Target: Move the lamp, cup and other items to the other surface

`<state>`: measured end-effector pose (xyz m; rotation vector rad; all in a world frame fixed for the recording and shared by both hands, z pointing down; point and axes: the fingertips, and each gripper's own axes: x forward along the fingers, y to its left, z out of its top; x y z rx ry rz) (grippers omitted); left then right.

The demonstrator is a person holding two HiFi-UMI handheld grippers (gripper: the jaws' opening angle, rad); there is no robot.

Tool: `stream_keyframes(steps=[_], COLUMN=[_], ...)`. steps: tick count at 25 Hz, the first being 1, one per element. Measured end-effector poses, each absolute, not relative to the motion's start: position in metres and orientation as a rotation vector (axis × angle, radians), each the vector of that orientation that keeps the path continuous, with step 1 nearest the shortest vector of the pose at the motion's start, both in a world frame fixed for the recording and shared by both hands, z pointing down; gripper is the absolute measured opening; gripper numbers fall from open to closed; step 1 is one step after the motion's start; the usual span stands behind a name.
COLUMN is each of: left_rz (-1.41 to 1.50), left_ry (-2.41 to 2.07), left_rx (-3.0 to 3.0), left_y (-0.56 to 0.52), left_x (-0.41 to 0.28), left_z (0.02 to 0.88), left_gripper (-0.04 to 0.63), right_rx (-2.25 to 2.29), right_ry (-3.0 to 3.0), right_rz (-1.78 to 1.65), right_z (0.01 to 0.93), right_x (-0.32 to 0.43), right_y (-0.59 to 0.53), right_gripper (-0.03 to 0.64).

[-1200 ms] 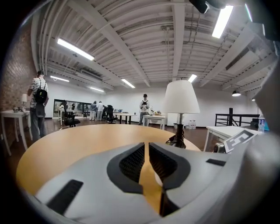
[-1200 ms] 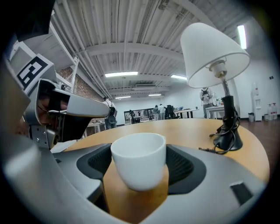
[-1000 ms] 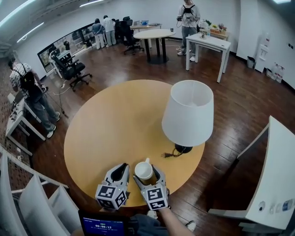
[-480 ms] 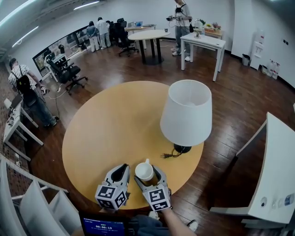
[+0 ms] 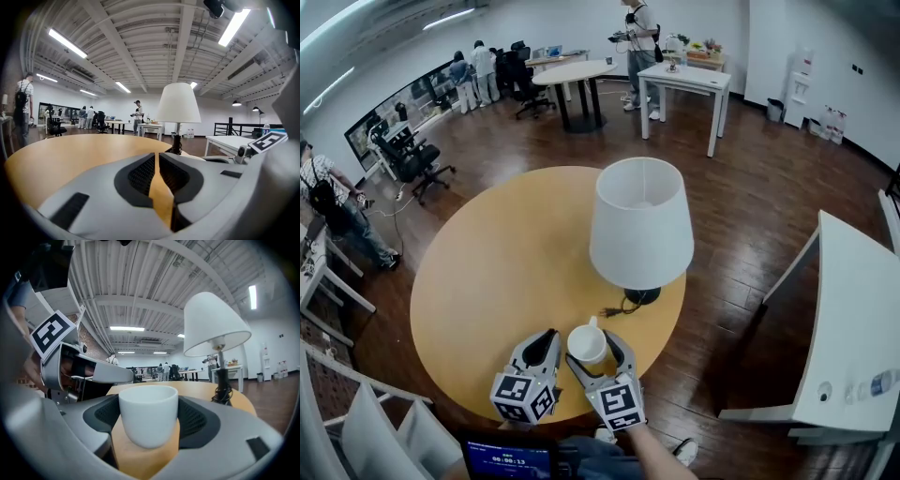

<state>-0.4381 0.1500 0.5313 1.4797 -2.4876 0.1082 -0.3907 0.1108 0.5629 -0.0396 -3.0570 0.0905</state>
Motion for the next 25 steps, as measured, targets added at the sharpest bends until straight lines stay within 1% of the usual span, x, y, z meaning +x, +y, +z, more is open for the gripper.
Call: stream_keyframes(steps=[4,9,11,15,19,25], left_rz=[0.116,0.121,0.12,0.116,0.116,0.118], left_ry=[-2.42,-2.305,-2.255,-2.082,-1.933,-1.747], left_rx=[1.611,1.836,1.933,2.147,2.273,2.385], left_y=[0.094,0.015,-0.018,-0.086,-0.124,-0.176], left_x=[-0.406,-0.332,-0.298,-0.216,-0.141,-0.041], left_z=[0.514,0.494,0.489,0.476,0.469,0.486], left_gripper=[0.034,0.029,0.011,0.009,0.009,0.009], right_rx=[0.128,0.401,0.519,0.803,1.012,1.289], right_ry=[-3.071,-3.086,-3.075,-3.011,-2.934,-2.797], right_rz=[0.106,0.078,0.061,0.043,0.046,0.048], right_z=[0.54,0.517,0.512,0.499,0.488,0.502], right_x=[-0.353,-0.274,-0.236,-0.15,-0.067,0.058], right_y=[0.059,-0.015,-0.045,-0.103,-0.137,-0.189], right_gripper=[0.382,0.382,0.382,0.382,0.382,0.381])
